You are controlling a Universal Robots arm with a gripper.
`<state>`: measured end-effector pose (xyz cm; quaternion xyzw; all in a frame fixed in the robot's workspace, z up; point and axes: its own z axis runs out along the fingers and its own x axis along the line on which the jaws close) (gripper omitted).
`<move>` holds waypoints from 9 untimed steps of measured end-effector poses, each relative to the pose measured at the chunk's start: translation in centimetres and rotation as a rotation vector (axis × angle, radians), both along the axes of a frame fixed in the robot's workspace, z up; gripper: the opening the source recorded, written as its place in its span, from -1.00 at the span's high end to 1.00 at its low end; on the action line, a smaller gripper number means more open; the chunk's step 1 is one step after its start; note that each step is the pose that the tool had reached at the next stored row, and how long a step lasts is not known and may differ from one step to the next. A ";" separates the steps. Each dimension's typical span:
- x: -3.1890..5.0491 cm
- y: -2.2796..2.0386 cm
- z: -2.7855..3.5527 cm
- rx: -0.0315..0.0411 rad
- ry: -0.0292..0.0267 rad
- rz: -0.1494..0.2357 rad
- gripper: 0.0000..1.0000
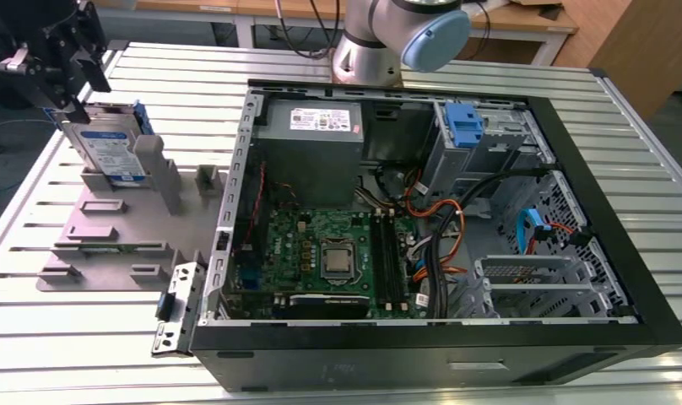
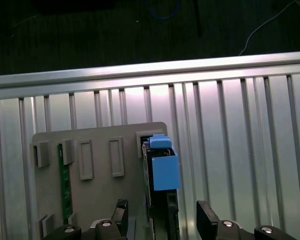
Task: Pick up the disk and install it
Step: 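Pick up the disk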
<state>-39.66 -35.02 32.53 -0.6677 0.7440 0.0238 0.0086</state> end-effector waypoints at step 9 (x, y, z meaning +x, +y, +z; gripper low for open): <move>0.00 0.01 -1.59 0.0000 -0.0047 0.000 -0.29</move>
